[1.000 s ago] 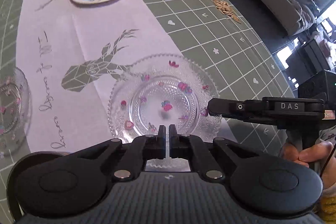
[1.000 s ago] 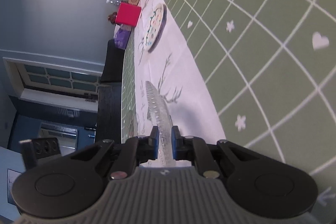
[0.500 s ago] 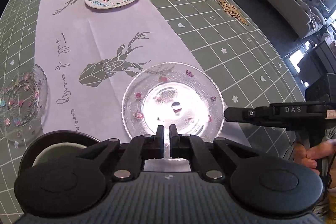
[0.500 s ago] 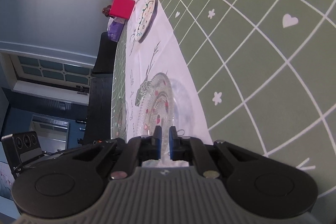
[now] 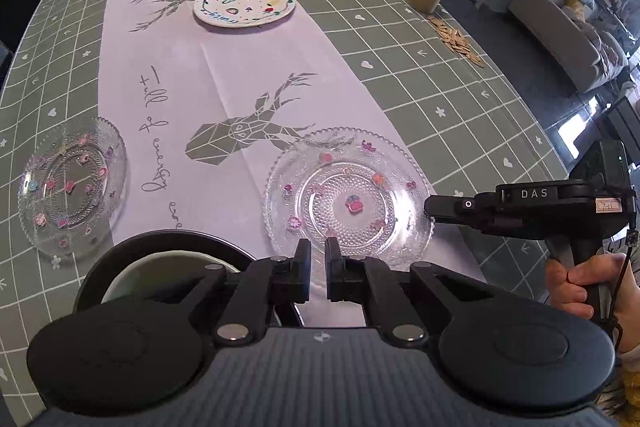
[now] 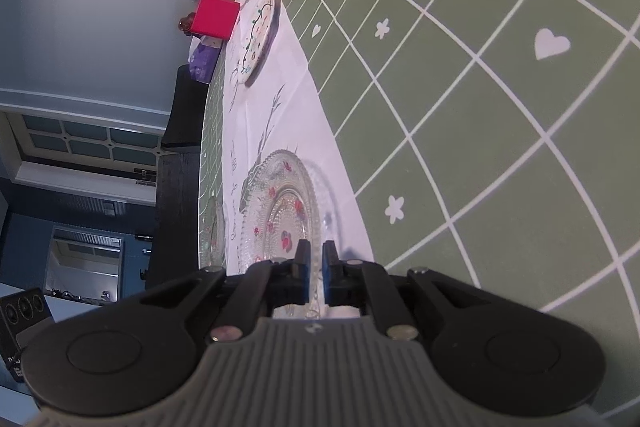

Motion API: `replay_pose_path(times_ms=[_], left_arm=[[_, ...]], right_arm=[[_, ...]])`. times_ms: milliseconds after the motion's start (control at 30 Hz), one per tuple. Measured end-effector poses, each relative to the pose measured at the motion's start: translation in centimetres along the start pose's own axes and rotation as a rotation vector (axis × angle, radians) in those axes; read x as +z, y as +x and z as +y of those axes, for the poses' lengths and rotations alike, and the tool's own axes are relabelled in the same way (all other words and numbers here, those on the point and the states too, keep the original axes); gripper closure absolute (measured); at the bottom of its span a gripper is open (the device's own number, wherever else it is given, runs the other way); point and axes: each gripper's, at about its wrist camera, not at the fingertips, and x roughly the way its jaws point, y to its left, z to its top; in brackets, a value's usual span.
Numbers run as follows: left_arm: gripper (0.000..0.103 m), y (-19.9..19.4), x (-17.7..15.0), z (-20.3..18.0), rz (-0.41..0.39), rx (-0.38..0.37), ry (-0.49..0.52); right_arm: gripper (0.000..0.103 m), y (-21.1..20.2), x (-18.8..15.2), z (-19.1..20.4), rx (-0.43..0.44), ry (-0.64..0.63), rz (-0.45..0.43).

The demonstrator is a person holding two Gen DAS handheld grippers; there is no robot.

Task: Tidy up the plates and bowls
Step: 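Lift the glass plate with both grippers and carry it beside the bowl stack, then lower the glass plate onto the table and open both grippers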

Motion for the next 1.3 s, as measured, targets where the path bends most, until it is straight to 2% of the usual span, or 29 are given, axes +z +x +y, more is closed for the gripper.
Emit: replay_pose_path(times_ms=[133, 167, 233, 300, 333, 367, 500, 700, 1100, 1300], left_arm=[[0.092, -0.1, 0.4, 1.3, -0.025, 0.016, -0.031], [0.092, -0.1, 0.5, 1.5, -0.029, 0.014, -0.039], [0.091, -0.2, 0.6, 1.7, -0.035, 0.015, -0.049], [0.090, -0.4, 0.5, 1.7, -0.044, 0.024, -0.045], [0.090, -0.5, 0.5, 1.6, -0.049, 0.031, -0.039], [0.090, -0.5, 0.4, 1.5, -0.055, 0.040, -0.032], [0.090, -0.7, 0.2, 1.2, -0.074, 0.072, -0.003], [0.090, -1.1, 0.0, 1.0, -0.066, 0.063, -0.001], [0.089, -1.2, 0.2, 1.4, -0.081, 0.088, -0.028], [0.080, -1.3, 0.4, 1.3, -0.092, 0.101, -0.035]], right_arm=[[0.075, 0.5, 0.2, 1.5, -0.038, -0.060, -0.018], [0.075, 0.6, 0.2, 1.9, -0.053, -0.084, -0.028], [0.076, 0.9, -0.1, 2.7, -0.090, -0.135, -0.043], [0.087, 1.2, -0.3, 2.9, -0.131, -0.149, -0.042], [0.098, 1.2, -0.4, 3.0, -0.159, -0.156, -0.044], [0.100, 1.1, -0.5, 2.9, -0.164, -0.157, -0.047], [0.100, 0.8, -0.6, 2.6, -0.168, -0.132, -0.026], [0.100, -0.2, -1.3, 1.9, -0.159, -0.100, 0.016], [0.099, -1.7, -2.7, 2.0, -0.190, -0.185, 0.033], [0.096, -1.4, -3.2, 3.1, -0.228, -0.284, 0.019]])
